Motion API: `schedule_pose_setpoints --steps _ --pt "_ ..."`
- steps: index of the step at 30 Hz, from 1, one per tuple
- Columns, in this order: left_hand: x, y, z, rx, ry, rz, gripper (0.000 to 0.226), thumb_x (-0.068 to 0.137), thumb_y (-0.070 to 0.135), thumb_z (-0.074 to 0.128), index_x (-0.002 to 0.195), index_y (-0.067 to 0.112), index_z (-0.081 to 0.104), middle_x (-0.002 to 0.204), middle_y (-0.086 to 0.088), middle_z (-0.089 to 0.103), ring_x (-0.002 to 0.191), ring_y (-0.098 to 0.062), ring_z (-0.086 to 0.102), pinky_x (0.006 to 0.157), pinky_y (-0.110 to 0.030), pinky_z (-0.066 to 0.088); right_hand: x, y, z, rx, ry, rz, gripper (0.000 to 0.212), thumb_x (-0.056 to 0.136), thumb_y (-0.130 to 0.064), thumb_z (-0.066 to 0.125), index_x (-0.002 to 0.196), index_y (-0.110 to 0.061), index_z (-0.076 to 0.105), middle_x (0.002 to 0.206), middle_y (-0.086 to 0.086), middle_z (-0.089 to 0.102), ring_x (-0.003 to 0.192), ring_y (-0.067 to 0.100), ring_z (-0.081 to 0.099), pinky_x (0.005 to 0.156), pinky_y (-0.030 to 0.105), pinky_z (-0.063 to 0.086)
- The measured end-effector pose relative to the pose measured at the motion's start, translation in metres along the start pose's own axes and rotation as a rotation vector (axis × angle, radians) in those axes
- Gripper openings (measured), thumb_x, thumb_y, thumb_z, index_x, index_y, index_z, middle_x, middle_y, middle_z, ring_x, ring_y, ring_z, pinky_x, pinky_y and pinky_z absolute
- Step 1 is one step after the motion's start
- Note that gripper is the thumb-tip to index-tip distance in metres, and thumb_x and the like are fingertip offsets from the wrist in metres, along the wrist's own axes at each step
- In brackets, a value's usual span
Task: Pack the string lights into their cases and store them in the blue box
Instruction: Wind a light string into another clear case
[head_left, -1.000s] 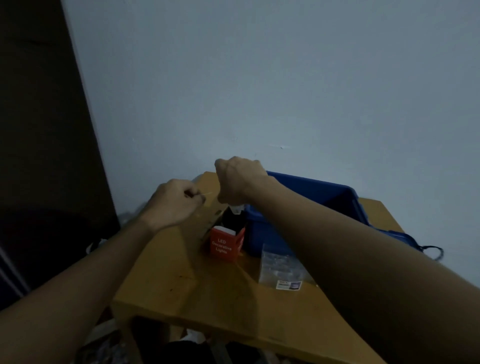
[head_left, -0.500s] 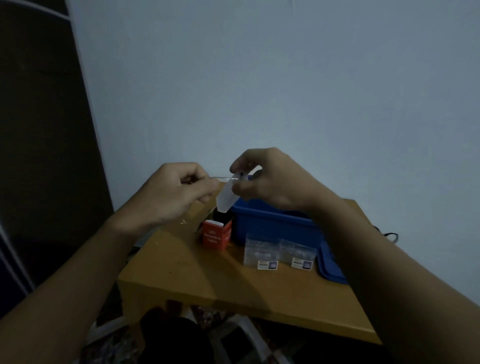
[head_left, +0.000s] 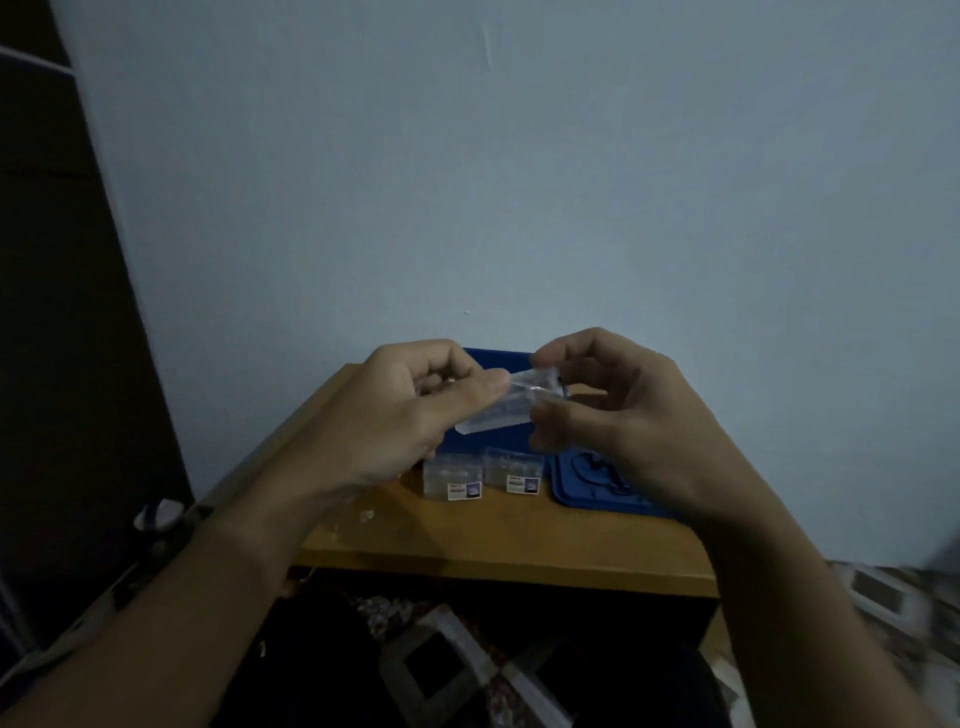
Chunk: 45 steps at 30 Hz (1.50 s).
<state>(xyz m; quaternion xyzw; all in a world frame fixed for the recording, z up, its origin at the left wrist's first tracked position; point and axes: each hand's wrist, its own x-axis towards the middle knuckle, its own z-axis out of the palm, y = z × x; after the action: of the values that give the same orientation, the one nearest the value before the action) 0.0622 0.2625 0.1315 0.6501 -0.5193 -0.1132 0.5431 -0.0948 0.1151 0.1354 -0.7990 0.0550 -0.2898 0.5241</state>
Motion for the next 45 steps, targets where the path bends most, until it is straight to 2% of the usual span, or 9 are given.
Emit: schedule_pose_setpoints --steps 2,5,7,11,13,15,23,37,45 --pt "-0.003 0.008 0.012 0.031 0.037 0.074 0.037 0.087 0.043 0.067 0.086 0.006 0.068 0.060 -0.008 0.051 0.049 -0.010 0.044 0.048 -0.021 0.037 -0.018 0.001 -0.007 0.057 0.017 -0.003 0.021 0.090 -0.004 0.067 0.110 -0.009 0.062 0.102 0.009 0.074 0.088 0.025 0.075 0.070 0.032 0.063" --pt "-0.004 0.013 0.025 0.061 0.048 0.132 0.030 0.086 0.040 0.069 0.083 0.010 0.070 0.076 -0.022 0.062 0.067 -0.034 0.055 0.057 -0.041 0.045 -0.038 0.007 -0.015 0.068 0.042 -0.016 0.023 0.091 -0.005 0.067 0.112 -0.010 0.061 0.098 0.012 0.075 0.085 0.024 0.075 0.074 0.050 0.063" --pt "-0.001 0.012 0.031 0.071 0.066 0.134 0.027 0.086 0.038 0.069 0.080 0.012 0.070 0.078 -0.015 0.066 0.077 -0.034 0.061 0.066 -0.045 0.050 -0.046 0.015 -0.018 0.095 0.068 -0.006 0.024 0.090 -0.003 0.068 0.112 -0.009 0.061 0.092 0.017 0.075 0.078 0.026 0.073 0.075 0.057 0.060" --pt "0.004 0.007 0.044 0.141 0.009 0.081 0.025 0.090 0.042 0.065 0.082 0.018 0.066 0.079 -0.009 0.067 0.069 -0.028 0.063 0.064 -0.048 0.053 -0.056 0.030 -0.021 0.196 0.099 0.024 0.025 0.090 0.000 0.066 0.114 -0.007 0.060 0.087 0.017 0.075 0.068 0.027 0.071 0.067 0.033 0.059" --pt "0.006 0.004 0.050 0.158 -0.014 0.056 0.027 0.093 0.040 0.062 0.085 0.015 0.064 0.074 -0.007 0.067 0.058 -0.020 0.059 0.056 -0.037 0.051 -0.059 0.036 -0.019 0.251 0.119 0.038 0.026 0.089 -0.001 0.066 0.114 -0.006 0.060 0.087 0.019 0.074 0.069 0.028 0.071 0.068 0.030 0.058" --pt "0.007 0.003 0.055 0.148 -0.030 0.027 0.027 0.094 0.036 0.062 0.086 0.010 0.063 0.065 -0.005 0.065 0.052 -0.018 0.058 0.053 -0.030 0.050 -0.063 0.042 -0.019 0.305 0.135 0.046 0.030 0.085 -0.007 0.068 0.115 -0.007 0.061 0.086 0.019 0.073 0.070 0.027 0.070 0.070 0.030 0.058" --pt "0.005 0.006 0.065 0.173 -0.025 -0.029 0.024 0.094 0.036 0.063 0.086 0.013 0.065 0.055 -0.005 0.064 0.051 -0.017 0.058 0.058 -0.033 0.051 -0.071 0.053 -0.020 0.482 0.195 0.100 0.026 0.085 -0.021 0.067 0.110 -0.012 0.067 0.092 0.018 0.074 0.069 0.031 0.069 0.070 0.035 0.058" --pt "0.006 0.015 0.076 0.199 -0.046 0.001 0.021 0.095 0.029 0.061 0.086 0.011 0.064 0.055 0.006 0.063 0.047 -0.005 0.055 0.050 -0.021 0.047 -0.080 0.056 -0.024 0.545 0.214 0.136 0.020 0.089 -0.013 0.065 0.109 -0.011 0.064 0.088 0.015 0.074 0.068 0.028 0.068 0.067 0.031 0.058" --pt "0.007 0.021 0.073 0.211 -0.116 0.016 0.021 0.096 0.030 0.060 0.085 0.013 0.064 0.054 0.004 0.062 0.046 -0.009 0.054 0.049 -0.020 0.045 -0.084 0.056 -0.028 0.463 0.181 0.116 0.017 0.088 -0.008 0.069 0.104 -0.014 0.066 0.084 0.019 0.070 0.073 0.028 0.068 0.069 0.033 0.058"
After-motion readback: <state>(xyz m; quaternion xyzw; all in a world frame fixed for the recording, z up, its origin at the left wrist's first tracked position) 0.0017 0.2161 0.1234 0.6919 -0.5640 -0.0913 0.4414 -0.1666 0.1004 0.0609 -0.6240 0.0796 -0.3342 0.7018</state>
